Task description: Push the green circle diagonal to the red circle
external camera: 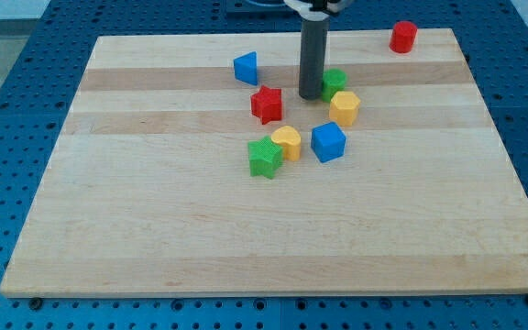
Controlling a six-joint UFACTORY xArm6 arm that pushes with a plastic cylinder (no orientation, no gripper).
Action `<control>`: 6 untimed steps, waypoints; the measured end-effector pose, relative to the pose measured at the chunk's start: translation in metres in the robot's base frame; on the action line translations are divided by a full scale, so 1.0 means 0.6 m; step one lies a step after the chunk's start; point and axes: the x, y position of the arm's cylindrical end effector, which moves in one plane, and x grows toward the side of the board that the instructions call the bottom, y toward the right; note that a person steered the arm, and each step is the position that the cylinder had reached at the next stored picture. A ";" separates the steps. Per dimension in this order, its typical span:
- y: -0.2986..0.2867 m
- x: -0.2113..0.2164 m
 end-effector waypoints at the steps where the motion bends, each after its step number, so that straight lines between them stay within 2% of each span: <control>1: 0.032 0.005; 3: 0.094 -0.007; 6: 0.101 -0.061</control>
